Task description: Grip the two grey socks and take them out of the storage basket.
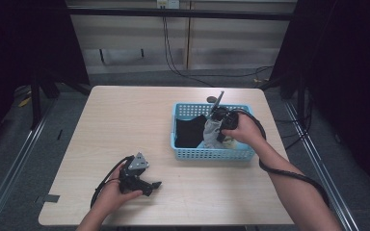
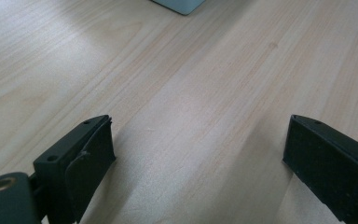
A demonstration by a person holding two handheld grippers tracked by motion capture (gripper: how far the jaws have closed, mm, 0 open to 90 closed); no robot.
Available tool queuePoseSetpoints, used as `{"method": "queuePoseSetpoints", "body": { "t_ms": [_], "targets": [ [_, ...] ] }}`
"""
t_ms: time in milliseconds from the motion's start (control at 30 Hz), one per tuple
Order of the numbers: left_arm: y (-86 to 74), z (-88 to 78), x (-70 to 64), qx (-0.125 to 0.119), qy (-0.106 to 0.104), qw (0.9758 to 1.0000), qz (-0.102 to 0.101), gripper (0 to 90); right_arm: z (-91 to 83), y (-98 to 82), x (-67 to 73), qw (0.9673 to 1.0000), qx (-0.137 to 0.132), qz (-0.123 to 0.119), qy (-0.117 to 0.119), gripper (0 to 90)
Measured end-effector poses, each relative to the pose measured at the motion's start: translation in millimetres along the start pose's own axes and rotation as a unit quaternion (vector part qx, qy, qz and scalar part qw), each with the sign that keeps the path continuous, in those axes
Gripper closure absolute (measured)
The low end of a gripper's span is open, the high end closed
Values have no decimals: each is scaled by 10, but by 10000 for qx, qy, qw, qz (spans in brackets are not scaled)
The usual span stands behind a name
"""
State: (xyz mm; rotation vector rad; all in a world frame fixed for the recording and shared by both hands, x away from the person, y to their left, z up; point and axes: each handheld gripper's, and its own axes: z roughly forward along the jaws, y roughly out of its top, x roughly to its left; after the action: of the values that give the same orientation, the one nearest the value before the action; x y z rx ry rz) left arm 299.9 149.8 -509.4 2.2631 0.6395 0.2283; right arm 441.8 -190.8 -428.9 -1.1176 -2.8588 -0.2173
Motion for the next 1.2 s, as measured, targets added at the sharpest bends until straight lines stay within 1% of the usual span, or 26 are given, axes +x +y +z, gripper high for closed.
{"method": "queuePoseSetpoints", "body": {
  "t_ms": [33, 67, 100, 200, 300, 333, 367, 433, 467, 500, 533, 667, 700, 733, 800, 833, 1200],
  "targets": [
    [0, 0, 0, 0, 0, 10000, 0, 78, 0, 0, 0, 10000, 0, 0, 0, 888],
    [-1, 2, 0, -16, -5, 10000, -4, 78, -38, 0, 0, 10000, -6, -19, -10, 888],
    [-1, 3, 0, -20, -10, 10000, -6, 77, -78, 1, 7, 10000, -40, 11, 3, 888],
    [-1, 2, 0, -17, -12, 10000, -9, 77, -175, 9, 26, 10000, -31, 37, 13, 889],
    [0, -1, 1, 2, -24, 10000, -3, 77, -296, 25, 35, 10000, -13, -27, 6, 889],
    [0, -1, 1, 2, -24, 10000, -4, 77, -296, 25, 35, 10000, -13, -27, 6, 889],
    [0, -1, 1, 3, -23, 10000, -3, 77, -356, 34, 36, 9999, -20, -104, -18, 890],
    [0, -1, 2, 6, -23, 10000, -4, 77, -390, 41, 45, 10000, -27, -59, -4, 891],
    [0, -1, 2, 6, -24, 10000, -4, 77, -461, 54, 36, 9998, -51, -162, -56, 891],
    [0, -1, 2, 6, -24, 10000, -4, 77, -461, 54, 36, 9998, -51, -162, -56, 891],
    [1, -1, 2, 3, -26, 10000, -3, 77, -495, 60, 44, 9999, -54, -106, -41, 891],
    [0, 0, 1, 2, -26, 10000, -4, 77, -613, 79, 52, 9998, -84, -93, -137, 891],
    [0, 0, 1, 1, -25, 10000, -5, 77, -668, 85, 47, 9997, -81, -149, -178, 891],
    [0, 0, 1, 1, -24, 10000, -4, 77, -690, 85, 44, 9996, -128, -164, -191, 891],
    [0, -1, 1, 2, -22, 10000, -3, 77, -716, 87, 49, 9997, -141, -144, -164, 892],
    [0, -1, 1, 2, -23, 10000, -4, 77, -756, 86, 52, 9997, -181, -112, -148, 891],
    [0, 0, 1, 2, -19, 10000, -2, 78, -894, 66, 51, 9994, -208, -178, -201, 891]
  ]
}}
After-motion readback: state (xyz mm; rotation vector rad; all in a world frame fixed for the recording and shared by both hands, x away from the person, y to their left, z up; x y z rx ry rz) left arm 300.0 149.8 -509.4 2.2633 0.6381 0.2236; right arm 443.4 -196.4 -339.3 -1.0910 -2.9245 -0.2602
